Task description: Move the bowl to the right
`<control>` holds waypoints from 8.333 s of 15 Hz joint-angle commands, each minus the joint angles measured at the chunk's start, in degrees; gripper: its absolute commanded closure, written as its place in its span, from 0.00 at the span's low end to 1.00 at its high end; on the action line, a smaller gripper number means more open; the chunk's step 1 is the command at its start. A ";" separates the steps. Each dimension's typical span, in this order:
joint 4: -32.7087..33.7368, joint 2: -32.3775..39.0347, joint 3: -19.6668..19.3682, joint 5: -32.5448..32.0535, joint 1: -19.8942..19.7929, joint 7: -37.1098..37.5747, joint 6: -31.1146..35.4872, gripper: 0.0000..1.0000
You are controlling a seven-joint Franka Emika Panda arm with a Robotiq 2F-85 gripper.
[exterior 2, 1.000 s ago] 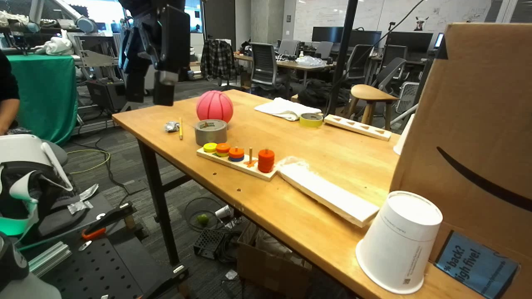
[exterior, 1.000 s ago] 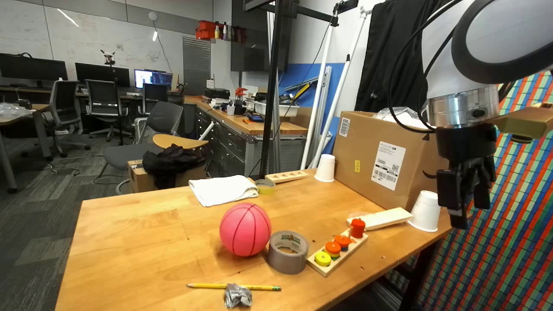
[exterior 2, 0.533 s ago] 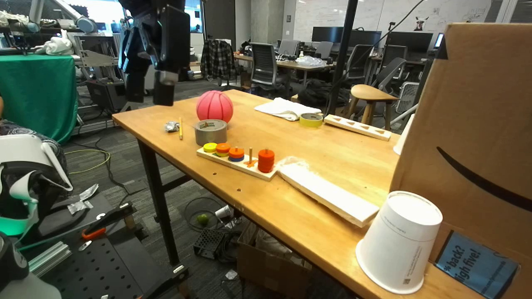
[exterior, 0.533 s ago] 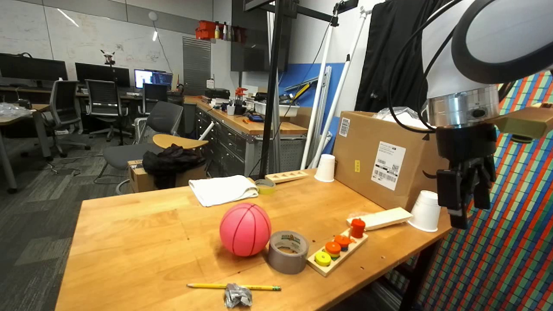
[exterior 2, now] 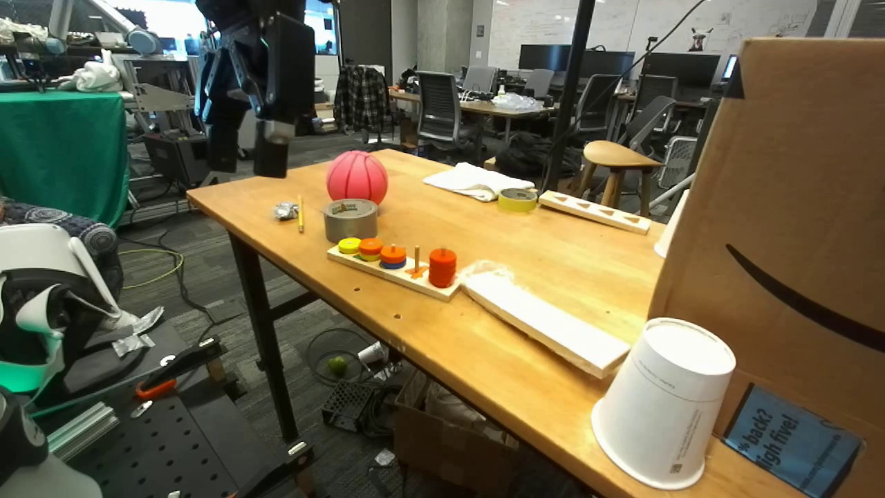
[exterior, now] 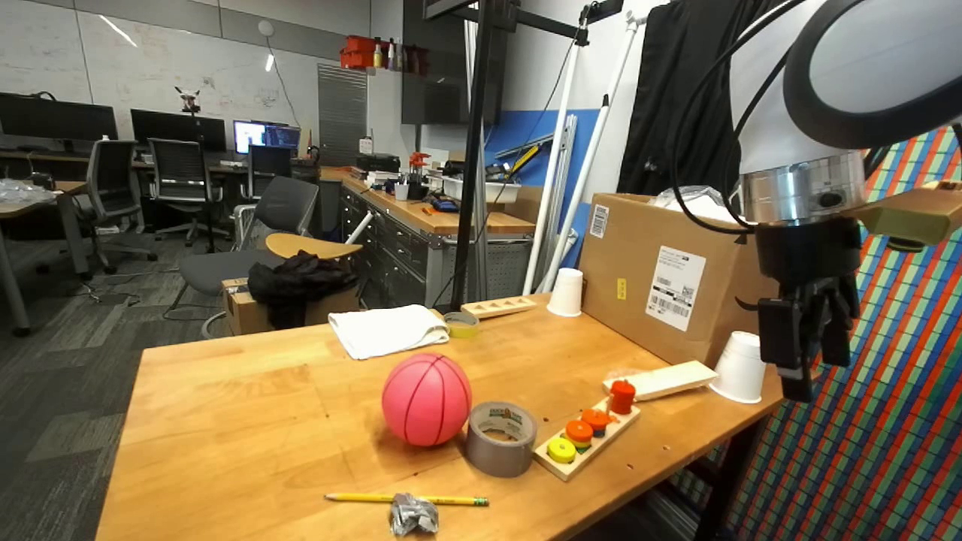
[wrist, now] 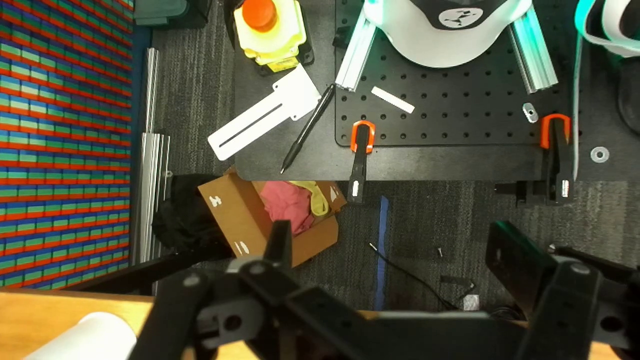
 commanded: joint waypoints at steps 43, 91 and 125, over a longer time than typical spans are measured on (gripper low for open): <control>37.00 58.51 25.88 11.81 8.15 -67.85 45.26 0.00; 16.31 35.30 19.02 -17.23 24.73 -24.09 50.84 0.00; 33.30 57.17 14.53 -25.08 20.89 -57.01 29.95 0.00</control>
